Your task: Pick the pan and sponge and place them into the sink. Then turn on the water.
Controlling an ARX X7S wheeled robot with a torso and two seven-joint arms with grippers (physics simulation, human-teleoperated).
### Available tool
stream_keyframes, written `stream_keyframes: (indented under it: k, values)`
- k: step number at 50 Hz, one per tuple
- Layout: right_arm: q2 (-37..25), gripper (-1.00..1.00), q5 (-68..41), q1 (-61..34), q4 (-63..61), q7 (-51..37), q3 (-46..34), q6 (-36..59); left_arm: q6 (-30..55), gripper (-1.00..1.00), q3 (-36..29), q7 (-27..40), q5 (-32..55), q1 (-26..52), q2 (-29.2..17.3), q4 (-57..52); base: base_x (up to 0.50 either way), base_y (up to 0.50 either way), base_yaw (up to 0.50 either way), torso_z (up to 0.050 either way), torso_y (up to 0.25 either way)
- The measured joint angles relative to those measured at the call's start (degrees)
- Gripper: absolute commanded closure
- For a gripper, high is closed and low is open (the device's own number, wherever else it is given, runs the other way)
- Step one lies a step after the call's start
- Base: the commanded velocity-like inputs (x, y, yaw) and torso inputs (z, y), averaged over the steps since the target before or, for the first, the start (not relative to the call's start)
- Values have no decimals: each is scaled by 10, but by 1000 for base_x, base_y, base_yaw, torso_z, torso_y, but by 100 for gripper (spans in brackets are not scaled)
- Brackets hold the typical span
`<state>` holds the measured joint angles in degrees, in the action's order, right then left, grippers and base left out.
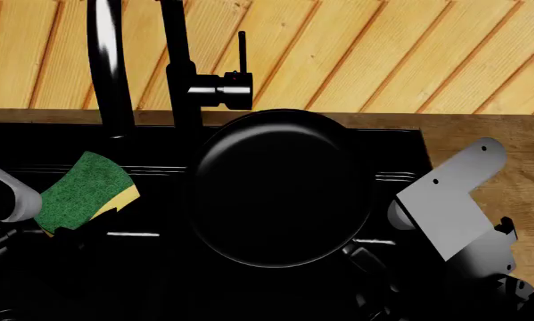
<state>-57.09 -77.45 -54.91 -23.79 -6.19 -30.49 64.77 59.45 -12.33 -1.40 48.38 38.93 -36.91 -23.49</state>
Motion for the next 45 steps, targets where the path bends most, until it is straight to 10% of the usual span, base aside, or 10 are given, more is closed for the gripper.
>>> stream_keyframes:
  k: [45]
  values:
    - [-2,100,-5,32,-4,-10,-4,-19,-5,100,-4,5,5,0,-2,2,64,268,0,1,2]
